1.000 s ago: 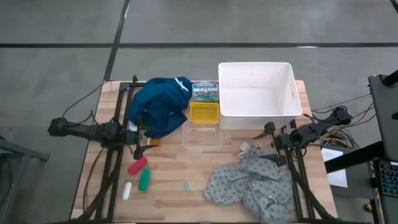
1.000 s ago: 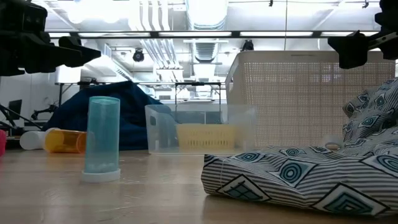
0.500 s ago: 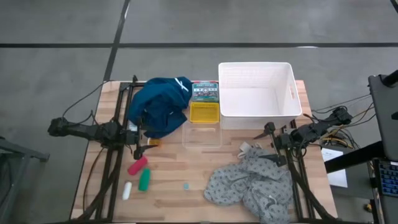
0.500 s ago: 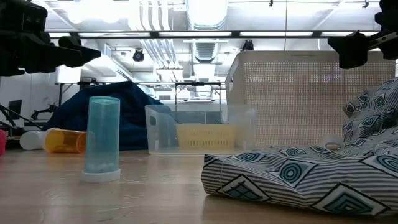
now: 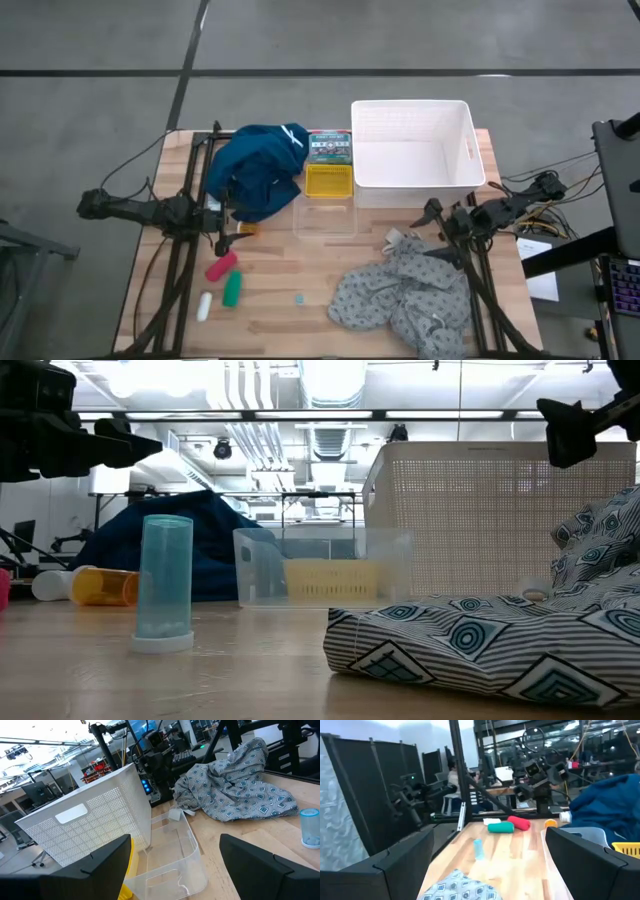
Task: Pick & Place Medicine items
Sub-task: Put the red bandage into the yellow bin
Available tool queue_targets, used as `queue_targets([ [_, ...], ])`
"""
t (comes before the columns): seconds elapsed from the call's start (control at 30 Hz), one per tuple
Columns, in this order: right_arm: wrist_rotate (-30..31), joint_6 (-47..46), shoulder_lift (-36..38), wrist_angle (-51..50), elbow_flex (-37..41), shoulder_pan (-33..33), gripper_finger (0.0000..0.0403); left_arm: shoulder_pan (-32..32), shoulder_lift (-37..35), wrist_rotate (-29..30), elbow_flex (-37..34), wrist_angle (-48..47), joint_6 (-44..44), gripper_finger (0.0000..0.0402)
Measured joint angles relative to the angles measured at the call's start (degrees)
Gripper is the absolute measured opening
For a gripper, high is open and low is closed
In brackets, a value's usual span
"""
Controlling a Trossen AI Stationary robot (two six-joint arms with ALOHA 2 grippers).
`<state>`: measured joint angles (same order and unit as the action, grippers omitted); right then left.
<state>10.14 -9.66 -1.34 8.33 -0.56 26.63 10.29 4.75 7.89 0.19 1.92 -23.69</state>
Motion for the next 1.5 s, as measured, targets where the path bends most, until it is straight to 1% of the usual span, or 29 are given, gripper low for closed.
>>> queue_targets([
  [0.37, 0.0, 0.2, 0.0, 0.7, 0.0, 0.0, 0.038, 0.0, 0.0, 0.0, 0.0, 0.0, 0.0, 0.031],
  [0.67, -0.1, 0.8, 0.1, 5.7, 0.0, 0.0, 0.038, 0.0, 0.0, 0.0, 0.0, 0.0, 0.0, 0.031],
  [1.5, -0.1, 0.7, 0.0, 6.1, 0.0, 0.0, 0.038, 0.0, 0.0, 0.0, 0.0, 0.0, 0.0, 0.031],
])
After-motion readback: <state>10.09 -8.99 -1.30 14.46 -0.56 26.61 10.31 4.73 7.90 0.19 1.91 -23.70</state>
